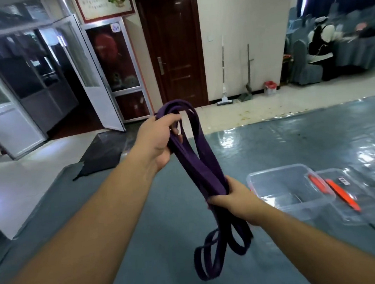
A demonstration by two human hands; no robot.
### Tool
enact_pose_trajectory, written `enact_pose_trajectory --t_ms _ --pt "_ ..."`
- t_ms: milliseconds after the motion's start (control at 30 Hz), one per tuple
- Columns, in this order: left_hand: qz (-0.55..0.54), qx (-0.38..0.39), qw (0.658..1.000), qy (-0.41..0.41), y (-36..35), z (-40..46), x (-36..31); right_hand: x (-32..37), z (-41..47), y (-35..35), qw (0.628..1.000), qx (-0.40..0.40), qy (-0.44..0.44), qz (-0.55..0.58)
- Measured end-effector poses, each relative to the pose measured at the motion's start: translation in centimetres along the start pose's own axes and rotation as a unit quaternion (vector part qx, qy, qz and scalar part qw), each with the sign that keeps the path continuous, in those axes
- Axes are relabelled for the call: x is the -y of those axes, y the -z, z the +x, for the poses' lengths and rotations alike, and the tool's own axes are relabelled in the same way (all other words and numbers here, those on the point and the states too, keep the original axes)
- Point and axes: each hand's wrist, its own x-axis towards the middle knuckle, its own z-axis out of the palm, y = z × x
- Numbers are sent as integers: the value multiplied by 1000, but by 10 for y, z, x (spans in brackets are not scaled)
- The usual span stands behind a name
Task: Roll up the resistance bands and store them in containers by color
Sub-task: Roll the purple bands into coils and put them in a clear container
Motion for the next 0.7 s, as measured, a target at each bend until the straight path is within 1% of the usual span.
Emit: enact_pose_trajectory --t_ms 67,167,267,400,500,567,700 --pt "9 -3 1000 29 1 4 16 -5 -14 17 999 -8 -25 -31" --pt "13 13 998 59 -5 7 41 -12 -35 35 994 -21 -58 -91" --pt "22 41 996 73 -13 5 70 -25 -51 45 980 -50 -79 -173" --pt "52 71 991 101 -16 -3 116 -51 -69 61 959 -85 -109 -246" --pt "79 89 985 123 -13 -10 150 -71 -82 75 940 -67 -146 -300" --pt "120 105 977 139 -11 -13 171 -86 -88 84 928 -51 -166 -330" --pt "186 122 961 164 -15 -19 210 -115 -96 101 917 -13 -181 -356"
